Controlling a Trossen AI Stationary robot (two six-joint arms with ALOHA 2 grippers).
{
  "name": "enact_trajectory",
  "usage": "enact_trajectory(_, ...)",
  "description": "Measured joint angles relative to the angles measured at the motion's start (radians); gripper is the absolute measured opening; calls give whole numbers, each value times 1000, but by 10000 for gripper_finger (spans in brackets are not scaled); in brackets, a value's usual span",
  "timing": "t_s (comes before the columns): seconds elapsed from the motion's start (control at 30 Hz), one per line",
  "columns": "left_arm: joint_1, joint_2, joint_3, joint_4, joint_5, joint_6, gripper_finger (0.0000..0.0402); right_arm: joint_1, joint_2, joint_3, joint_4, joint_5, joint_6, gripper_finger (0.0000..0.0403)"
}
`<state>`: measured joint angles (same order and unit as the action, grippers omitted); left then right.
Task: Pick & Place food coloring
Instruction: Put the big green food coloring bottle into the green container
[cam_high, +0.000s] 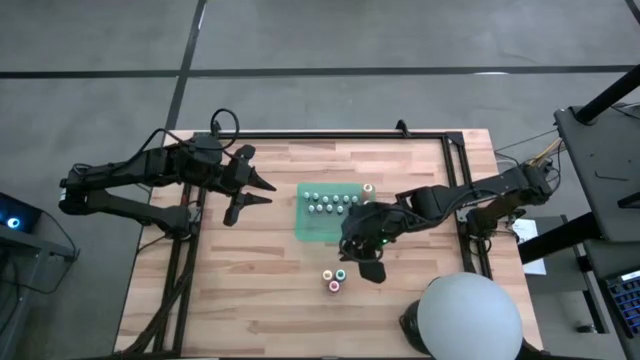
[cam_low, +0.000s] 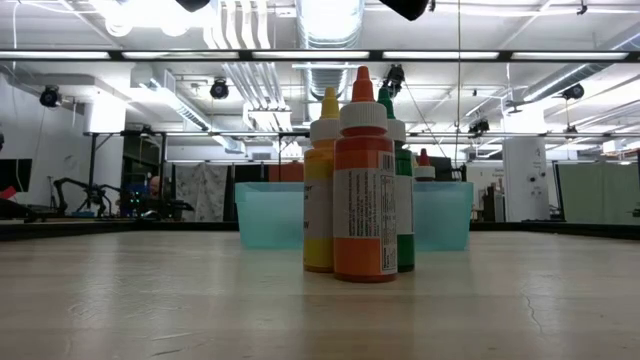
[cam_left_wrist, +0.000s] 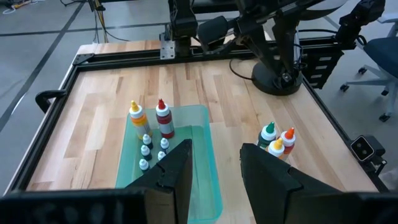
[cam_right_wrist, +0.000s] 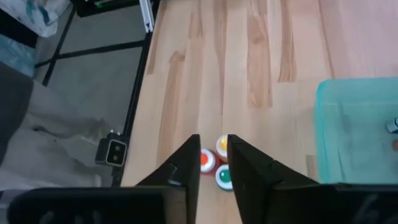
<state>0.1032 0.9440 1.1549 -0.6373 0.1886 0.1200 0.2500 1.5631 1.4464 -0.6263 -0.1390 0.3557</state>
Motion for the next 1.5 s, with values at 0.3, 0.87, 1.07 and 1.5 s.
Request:
enact_trajectory(0.3, 0, 0, 0, 0, 0, 0, 108, 37, 0, 0, -37, -1, 4, 150)
enact_trajectory(0.87, 0, 0, 0, 0, 0, -11, 108, 47, 8, 47, -59, -48, 55, 192)
enact_trajectory(1.07, 0, 0, 0, -3, 0, -15, 108, 46, 60, 141, -164, -46, 8, 192)
enact_trajectory(1.5, 0, 0, -1, -33, 0, -18, 108, 47, 169, 226, -286, -44, -170, 192)
